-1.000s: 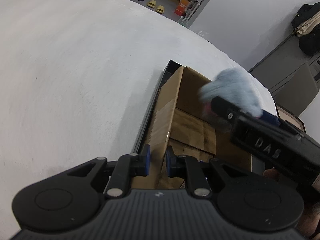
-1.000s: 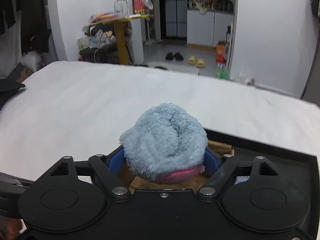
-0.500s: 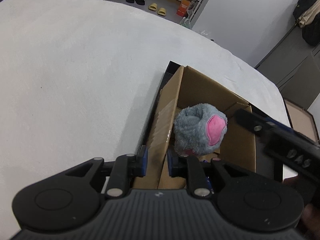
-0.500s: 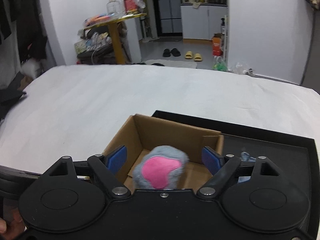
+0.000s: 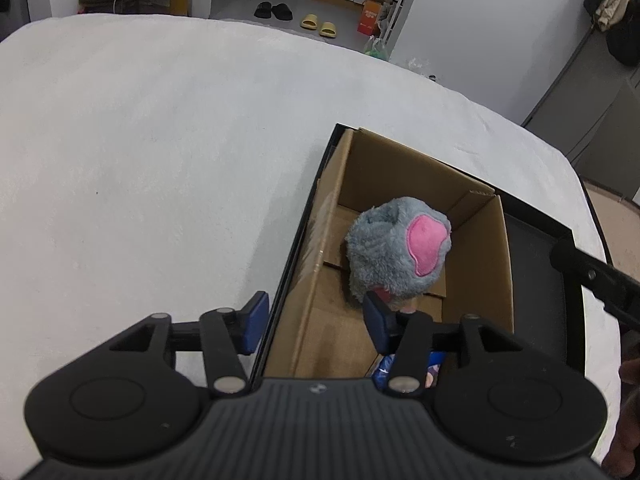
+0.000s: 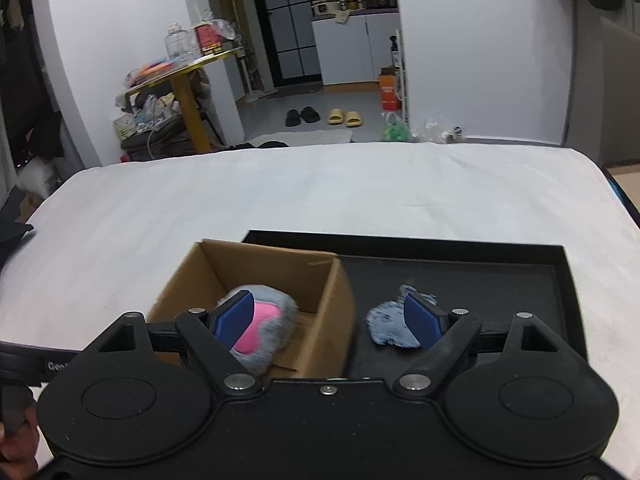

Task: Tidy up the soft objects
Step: 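Carry the blue fluffy plush with the right tool into the box and release, then lower the right tool onto the hamburger plush and grasp it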

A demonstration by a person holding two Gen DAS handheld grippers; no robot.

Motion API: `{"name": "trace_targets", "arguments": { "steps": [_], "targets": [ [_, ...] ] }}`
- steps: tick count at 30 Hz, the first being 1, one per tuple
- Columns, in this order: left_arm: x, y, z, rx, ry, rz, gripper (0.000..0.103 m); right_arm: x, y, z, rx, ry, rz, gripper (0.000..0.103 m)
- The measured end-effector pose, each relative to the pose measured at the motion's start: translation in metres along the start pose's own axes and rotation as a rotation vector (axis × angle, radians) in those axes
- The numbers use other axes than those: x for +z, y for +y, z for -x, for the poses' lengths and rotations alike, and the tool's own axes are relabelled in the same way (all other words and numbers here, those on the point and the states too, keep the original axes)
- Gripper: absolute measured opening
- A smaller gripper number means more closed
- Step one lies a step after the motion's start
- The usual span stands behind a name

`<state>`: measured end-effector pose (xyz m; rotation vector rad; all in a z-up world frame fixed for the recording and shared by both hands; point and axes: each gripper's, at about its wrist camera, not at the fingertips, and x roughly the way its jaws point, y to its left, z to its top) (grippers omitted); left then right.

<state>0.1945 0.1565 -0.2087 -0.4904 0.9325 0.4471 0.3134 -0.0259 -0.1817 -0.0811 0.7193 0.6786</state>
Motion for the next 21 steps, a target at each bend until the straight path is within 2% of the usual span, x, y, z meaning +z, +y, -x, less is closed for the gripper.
{"name": "trace_targets", "arguments": {
  "steps": [7, 13, 21],
  "targets": [
    [-0.006, -0.01, -0.002, 0.032, 0.004, -0.002, 0.061, -0.016, -0.025, 0.006, -0.034, 0.033, -0.029, 0.082],
    [-0.013, -0.025, -0.005, 0.091, -0.006, -0.054, 0.068, -0.028, -0.047, 0.013, -0.062, 0.047, -0.038, 0.085],
    [-0.016, -0.036, -0.014, 0.122, 0.015, -0.096, 0.07, -0.055, -0.076, 0.006, -0.117, 0.162, -0.096, 0.085]
  ]
}}
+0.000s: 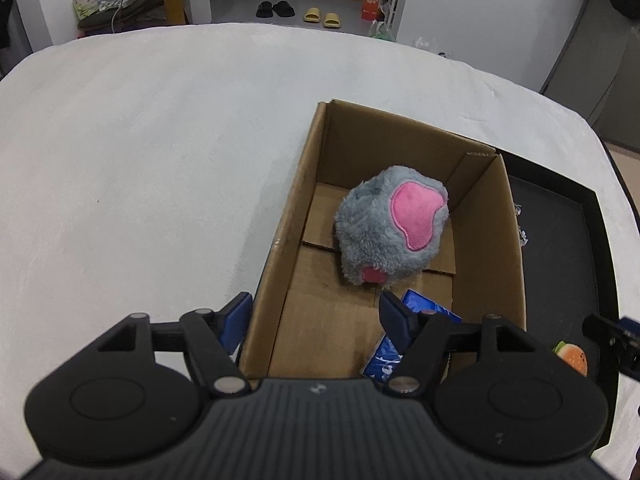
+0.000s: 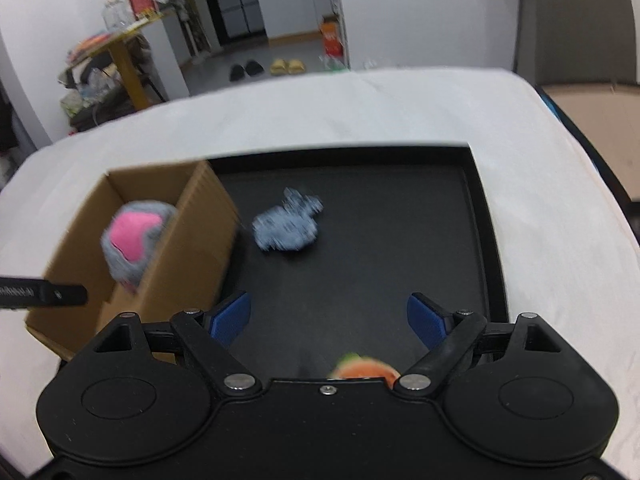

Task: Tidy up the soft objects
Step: 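Lower the right tool onto the hamburger plush and grasp it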

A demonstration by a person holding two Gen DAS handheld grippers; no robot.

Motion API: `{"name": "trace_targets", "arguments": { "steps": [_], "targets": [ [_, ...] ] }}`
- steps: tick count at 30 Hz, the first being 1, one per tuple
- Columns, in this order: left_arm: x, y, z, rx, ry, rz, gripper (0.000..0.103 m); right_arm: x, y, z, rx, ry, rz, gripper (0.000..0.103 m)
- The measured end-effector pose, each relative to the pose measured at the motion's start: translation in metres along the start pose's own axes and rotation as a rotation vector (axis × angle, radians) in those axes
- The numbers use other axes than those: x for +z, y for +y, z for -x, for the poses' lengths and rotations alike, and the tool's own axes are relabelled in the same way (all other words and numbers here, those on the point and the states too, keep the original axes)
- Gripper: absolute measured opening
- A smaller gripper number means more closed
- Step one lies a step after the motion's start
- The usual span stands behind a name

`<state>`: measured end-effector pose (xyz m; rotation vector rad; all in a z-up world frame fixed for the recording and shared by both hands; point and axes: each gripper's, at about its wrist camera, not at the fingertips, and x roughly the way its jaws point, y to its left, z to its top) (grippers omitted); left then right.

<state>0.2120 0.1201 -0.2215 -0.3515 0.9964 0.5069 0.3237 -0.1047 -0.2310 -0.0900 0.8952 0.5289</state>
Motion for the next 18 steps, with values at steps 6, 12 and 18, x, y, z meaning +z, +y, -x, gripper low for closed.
{"name": "trace_targets", "arguments": {
  "steps": [6, 12, 18],
  "targets": [
    [0.001, -0.007, -0.005, 0.026, -0.006, -0.022, 0.073, -0.021, -0.02, -0.013, -0.015, 0.086, -0.025, 0.085],
    [0.001, -0.01, -0.013, 0.046, 0.001, -0.034, 0.074, -0.035, -0.027, -0.025, -0.028, 0.138, -0.022, 0.084],
    [0.001, -0.011, -0.013, 0.052, 0.004, -0.037, 0.074, -0.047, -0.028, -0.033, 0.011, 0.198, 0.002, 0.054]
  ]
}}
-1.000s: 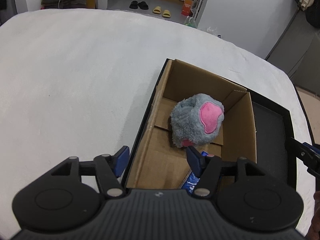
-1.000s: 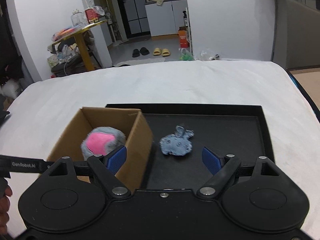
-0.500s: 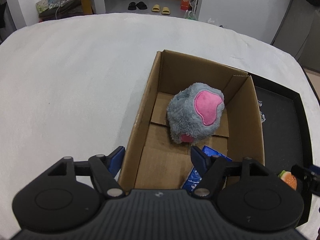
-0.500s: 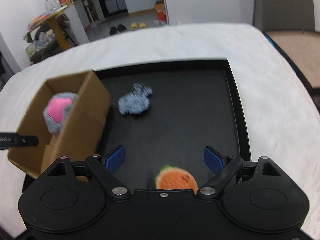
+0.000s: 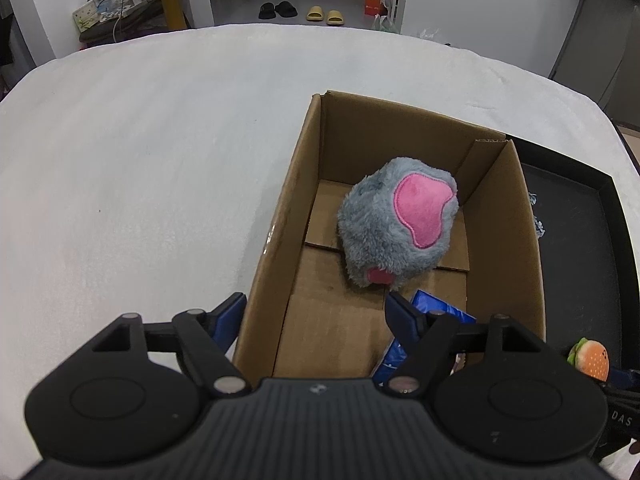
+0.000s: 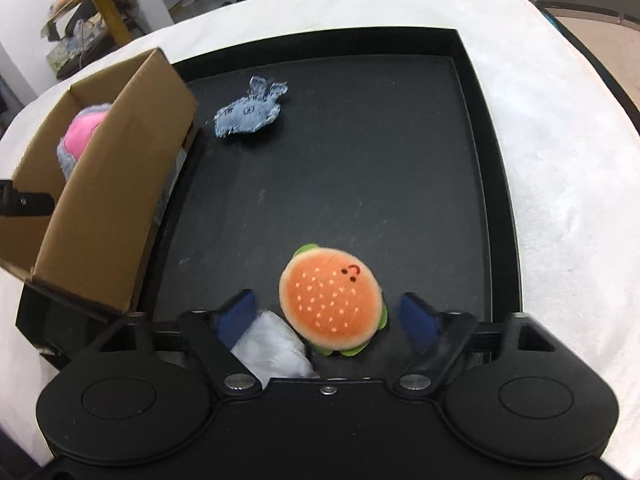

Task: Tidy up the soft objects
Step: 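Lower the right tool onto the hamburger plush and grasp it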

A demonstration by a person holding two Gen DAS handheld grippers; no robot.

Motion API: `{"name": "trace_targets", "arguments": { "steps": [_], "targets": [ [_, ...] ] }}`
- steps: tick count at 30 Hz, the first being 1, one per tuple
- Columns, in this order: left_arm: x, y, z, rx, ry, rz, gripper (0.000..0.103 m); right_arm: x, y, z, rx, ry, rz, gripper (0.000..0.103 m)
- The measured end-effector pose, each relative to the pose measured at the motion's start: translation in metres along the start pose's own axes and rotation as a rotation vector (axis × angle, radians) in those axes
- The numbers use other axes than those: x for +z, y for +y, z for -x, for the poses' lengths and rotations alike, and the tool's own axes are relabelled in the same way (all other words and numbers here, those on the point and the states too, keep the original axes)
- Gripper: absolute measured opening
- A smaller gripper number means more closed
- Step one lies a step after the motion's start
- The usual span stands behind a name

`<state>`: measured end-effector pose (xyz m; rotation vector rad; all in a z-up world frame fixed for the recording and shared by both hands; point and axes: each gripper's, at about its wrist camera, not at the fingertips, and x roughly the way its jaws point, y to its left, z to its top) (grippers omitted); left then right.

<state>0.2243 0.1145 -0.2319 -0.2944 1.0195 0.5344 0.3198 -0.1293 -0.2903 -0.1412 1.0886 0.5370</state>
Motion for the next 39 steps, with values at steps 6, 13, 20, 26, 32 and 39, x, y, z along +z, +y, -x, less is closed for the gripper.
{"name": "trace_targets", "arguments": {
  "steps": [6, 13, 20, 26, 32, 39],
  "targets": [
    [0.0, 0.003, 0.001, 0.005, -0.002, 0.012, 0.075, 0.002, 0.0, 0.008, 0.006, -0.02, 0.013, 0.046],
    [0.0, 0.009, 0.004, 0.0, -0.009, 0.016, 0.075, 0.01, 0.002, 0.019, 0.009, -0.072, 0.006, 0.046],
    [-0.002, 0.015, 0.004, -0.008, -0.005, 0.023, 0.075, 0.02, 0.004, 0.029, 0.001, -0.13, -0.005, 0.046],
    [-0.002, 0.02, 0.004, -0.016, -0.006, 0.033, 0.075, 0.03, 0.014, 0.037, -0.001, -0.179, 0.002, 0.046],
    [-0.002, 0.026, 0.005, -0.031, -0.007, 0.044, 0.075, 0.04, 0.026, 0.044, 0.003, -0.228, 0.019, 0.046],
    [-0.003, 0.032, 0.006, -0.056, -0.018, 0.046, 0.075, 0.05, 0.041, 0.051, 0.006, -0.274, 0.037, 0.046]
  ]
}}
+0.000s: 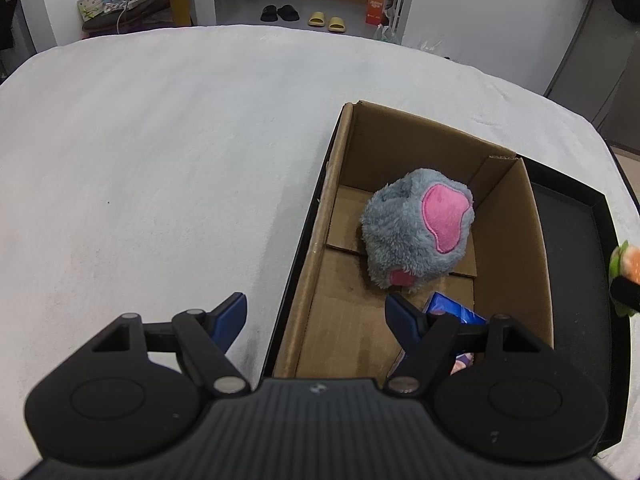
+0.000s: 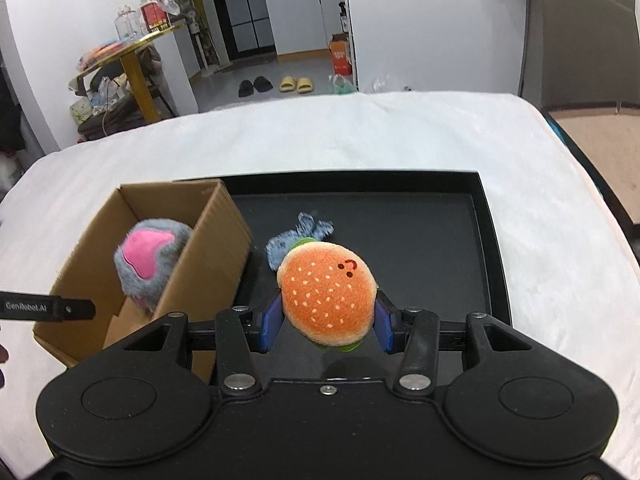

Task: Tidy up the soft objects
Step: 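Lower the right tool onto the hamburger plush and grasp it, then carry the hamburger plush with the right tool into the box and release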

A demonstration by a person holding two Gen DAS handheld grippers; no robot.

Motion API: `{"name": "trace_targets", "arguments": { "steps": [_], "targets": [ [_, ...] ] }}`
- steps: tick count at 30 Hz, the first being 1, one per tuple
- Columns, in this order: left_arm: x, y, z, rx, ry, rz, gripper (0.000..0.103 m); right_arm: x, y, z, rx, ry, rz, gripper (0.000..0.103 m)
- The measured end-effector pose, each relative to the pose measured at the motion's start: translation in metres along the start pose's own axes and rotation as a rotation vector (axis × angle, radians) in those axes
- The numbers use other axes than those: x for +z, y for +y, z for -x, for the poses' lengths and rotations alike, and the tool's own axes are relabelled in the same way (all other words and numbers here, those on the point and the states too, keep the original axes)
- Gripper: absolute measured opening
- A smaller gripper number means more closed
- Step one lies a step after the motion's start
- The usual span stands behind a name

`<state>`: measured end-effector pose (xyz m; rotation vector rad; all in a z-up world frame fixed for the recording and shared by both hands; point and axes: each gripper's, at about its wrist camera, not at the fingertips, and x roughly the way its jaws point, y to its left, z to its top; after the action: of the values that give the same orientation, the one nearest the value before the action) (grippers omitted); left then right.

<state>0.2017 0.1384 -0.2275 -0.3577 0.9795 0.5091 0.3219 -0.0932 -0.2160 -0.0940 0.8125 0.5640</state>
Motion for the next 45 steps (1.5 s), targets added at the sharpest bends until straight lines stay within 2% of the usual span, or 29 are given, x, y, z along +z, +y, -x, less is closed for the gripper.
{"name": "trace_targets", "arguments": {
  "steps": [22, 28, 36, 42, 45],
  "targets": [
    [0.006, 0.024, -0.009, -0.115, -0.006, 0.034, 0.071, 0.03, 0.057, -0.002, 0.048, -0.064, 0.107, 0.046],
    [0.008, 0.03, -0.011, -0.157, -0.002, 0.047, 0.059, 0.035, 0.077, -0.008, 0.066, -0.066, 0.14, 0.046],
    [0.007, 0.039, -0.017, -0.203, 0.035, 0.08, 0.019, 0.042, 0.097, -0.02, 0.07, -0.062, 0.164, 0.046],
    [0.005, 0.041, -0.017, -0.214, 0.041, 0.076, 0.019, 0.047, 0.106, -0.021, 0.07, -0.078, 0.16, 0.047],
    [0.006, 0.042, -0.019, -0.222, 0.049, 0.08, 0.019, 0.048, 0.108, -0.021, 0.081, -0.089, 0.158, 0.054]
  ]
}}
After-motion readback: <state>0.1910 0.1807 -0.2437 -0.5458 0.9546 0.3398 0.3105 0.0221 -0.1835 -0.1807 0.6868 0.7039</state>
